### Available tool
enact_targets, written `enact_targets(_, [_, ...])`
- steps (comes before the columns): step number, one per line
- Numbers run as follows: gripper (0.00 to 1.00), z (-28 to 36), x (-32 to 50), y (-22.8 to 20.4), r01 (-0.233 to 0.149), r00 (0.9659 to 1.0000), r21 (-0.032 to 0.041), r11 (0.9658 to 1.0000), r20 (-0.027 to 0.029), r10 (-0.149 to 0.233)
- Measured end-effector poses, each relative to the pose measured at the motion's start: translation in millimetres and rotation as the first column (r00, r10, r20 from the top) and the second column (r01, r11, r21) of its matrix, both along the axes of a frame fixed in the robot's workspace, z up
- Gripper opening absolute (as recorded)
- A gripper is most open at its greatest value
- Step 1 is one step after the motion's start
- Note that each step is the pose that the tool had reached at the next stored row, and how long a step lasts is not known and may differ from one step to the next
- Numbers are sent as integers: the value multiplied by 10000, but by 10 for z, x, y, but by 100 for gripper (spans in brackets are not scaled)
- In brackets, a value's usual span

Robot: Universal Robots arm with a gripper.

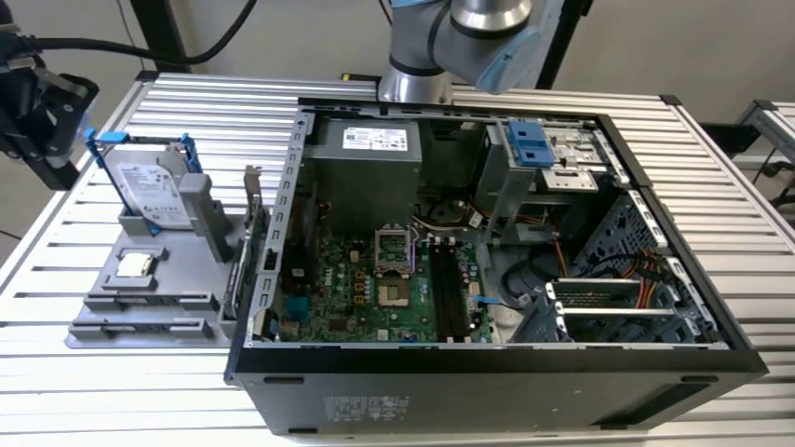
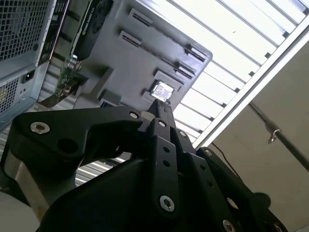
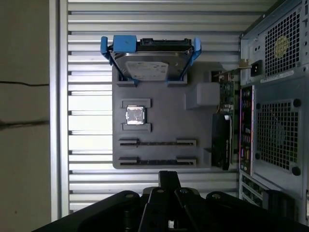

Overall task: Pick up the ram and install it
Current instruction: 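Pick up the ram and move it above insertion slot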

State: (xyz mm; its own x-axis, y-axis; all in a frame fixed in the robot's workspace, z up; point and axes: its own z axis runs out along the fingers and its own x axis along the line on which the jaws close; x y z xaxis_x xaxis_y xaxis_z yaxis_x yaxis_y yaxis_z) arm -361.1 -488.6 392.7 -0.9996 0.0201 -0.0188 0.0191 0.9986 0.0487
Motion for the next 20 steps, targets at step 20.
enact_targets(20, [0,-1,-15,-69,-1,10000,1,10000,1,1])
